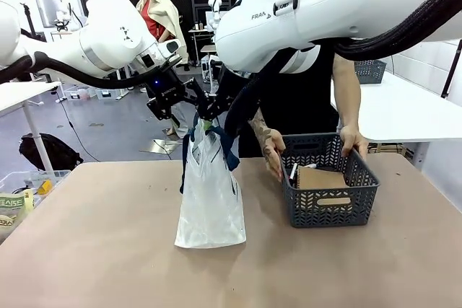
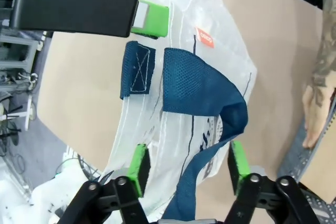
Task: Transfer purchased items from the store into the shopping bag.
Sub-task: Open the Reusable shopping bag in the center of the table.
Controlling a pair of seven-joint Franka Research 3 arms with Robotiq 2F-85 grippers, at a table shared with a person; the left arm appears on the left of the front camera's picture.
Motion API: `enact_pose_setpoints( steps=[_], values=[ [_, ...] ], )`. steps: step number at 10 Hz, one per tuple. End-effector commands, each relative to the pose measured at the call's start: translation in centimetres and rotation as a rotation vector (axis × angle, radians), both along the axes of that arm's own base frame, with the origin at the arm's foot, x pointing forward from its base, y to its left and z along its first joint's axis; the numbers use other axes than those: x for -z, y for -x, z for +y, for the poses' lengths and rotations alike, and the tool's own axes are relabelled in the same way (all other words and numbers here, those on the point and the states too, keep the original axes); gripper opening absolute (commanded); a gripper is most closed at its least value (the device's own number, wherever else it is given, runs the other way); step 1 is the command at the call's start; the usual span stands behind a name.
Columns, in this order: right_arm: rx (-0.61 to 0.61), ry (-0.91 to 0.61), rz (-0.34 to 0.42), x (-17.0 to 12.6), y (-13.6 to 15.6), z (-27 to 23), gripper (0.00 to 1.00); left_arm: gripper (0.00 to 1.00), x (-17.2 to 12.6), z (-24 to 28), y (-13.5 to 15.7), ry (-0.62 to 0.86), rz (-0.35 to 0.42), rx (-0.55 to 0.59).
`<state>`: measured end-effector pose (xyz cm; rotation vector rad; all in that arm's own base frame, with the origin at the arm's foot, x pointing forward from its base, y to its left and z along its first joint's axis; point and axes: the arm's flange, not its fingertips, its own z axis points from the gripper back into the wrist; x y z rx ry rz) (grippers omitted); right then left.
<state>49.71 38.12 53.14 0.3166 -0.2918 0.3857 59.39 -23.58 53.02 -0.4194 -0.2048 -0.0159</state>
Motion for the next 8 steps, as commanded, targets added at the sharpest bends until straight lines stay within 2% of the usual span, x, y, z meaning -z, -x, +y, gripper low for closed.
enact_pose_setpoints(
  steps=[1,2,5,8],
  values=[
    [0.036,0.042,0.010,-0.6,-0.3,0.1,0.21,0.18,-0.4,-0.1,-0.4,-0.020,0.018,-0.033],
    [0.055,0.033,0.010,-1.1,-0.2,-0.7,0.01,0.00,-0.5,0.0,-0.3,-0.025,0.024,-0.036],
    [0.107,0.037,-0.023,-1.8,-0.1,-1.8,0.00,0.00,-0.7,0.9,0.1,-0.025,0.007,-0.057],
    [0.162,0.046,-0.047,-2.8,-0.4,-3.7,0.00,0.00,-1.6,5.9,2.4,-0.063,-0.052,-0.146]
  ],
)
